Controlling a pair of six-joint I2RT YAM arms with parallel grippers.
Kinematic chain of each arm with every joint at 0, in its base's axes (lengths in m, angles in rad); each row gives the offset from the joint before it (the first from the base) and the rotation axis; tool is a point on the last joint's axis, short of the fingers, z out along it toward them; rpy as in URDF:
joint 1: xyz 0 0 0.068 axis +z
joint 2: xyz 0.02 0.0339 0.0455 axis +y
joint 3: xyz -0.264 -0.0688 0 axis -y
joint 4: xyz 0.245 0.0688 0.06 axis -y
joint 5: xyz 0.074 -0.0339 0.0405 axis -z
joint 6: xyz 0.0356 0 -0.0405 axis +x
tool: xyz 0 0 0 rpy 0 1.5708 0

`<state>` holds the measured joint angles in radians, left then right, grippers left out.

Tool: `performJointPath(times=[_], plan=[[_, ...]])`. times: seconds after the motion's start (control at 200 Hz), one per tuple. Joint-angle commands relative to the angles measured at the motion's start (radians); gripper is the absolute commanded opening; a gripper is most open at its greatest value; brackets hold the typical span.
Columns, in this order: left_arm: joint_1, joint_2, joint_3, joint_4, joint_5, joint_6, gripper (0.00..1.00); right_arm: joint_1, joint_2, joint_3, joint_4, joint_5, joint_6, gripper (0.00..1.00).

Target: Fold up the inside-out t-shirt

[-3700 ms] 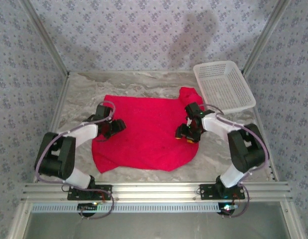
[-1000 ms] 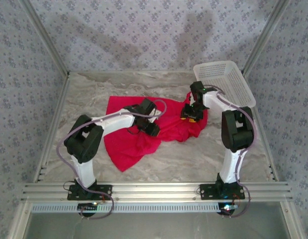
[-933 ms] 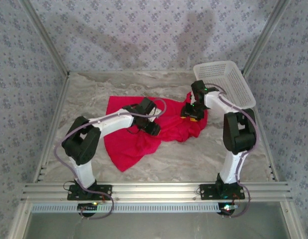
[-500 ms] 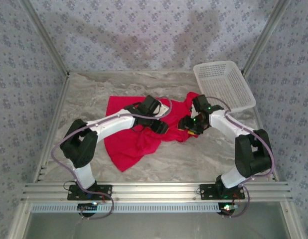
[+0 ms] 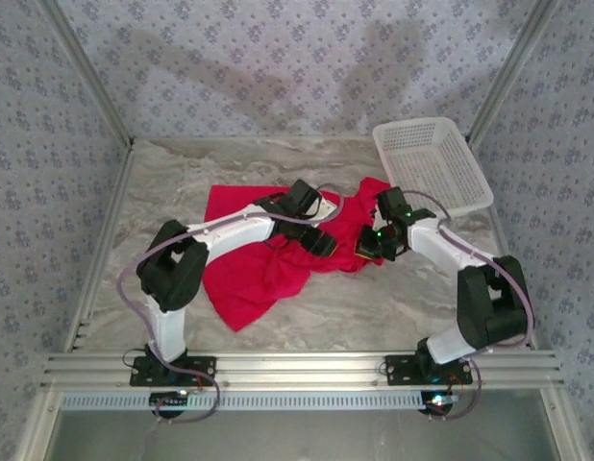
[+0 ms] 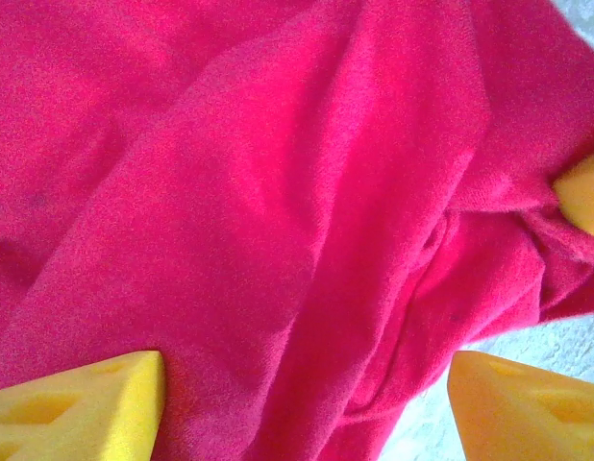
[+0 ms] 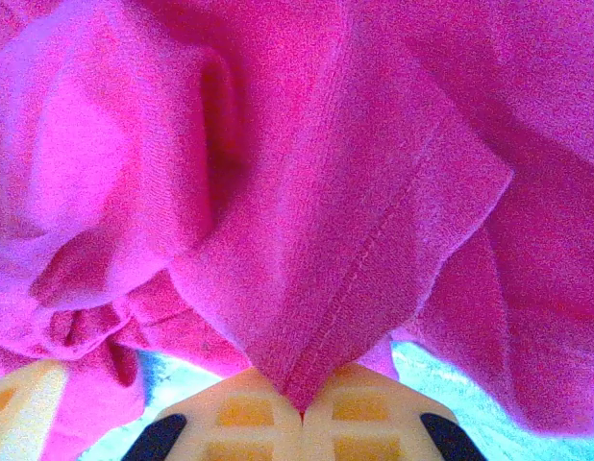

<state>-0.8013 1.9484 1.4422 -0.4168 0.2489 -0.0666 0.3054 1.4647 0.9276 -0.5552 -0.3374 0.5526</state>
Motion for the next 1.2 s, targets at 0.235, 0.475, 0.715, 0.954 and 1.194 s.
performJointPath(times=[0.235, 0.475, 0.715, 0.954, 1.194], plan=[[-0.027, 0.110, 0.099, -0.074, 0.023, 0.064, 0.60, -0.013, -0.032, -0.024, -0.037, -0.018, -0.023, 0.00], [0.034, 0.059, 0.197, -0.235, 0.012, 0.073, 0.00, -0.057, -0.087, -0.017, -0.167, 0.051, -0.084, 0.00], [0.082, -0.097, 0.161, -0.214, 0.079, 0.037, 0.00, -0.086, -0.122, -0.007, -0.252, 0.164, -0.129, 0.00], [0.149, -0.118, 0.056, -0.113, 0.137, -0.046, 0.00, -0.097, -0.100, 0.013, -0.288, 0.214, -0.151, 0.00], [0.146, -0.090, 0.060, -0.042, 0.255, -0.146, 0.00, -0.039, -0.121, 0.088, -0.269, 0.086, -0.088, 0.33]])
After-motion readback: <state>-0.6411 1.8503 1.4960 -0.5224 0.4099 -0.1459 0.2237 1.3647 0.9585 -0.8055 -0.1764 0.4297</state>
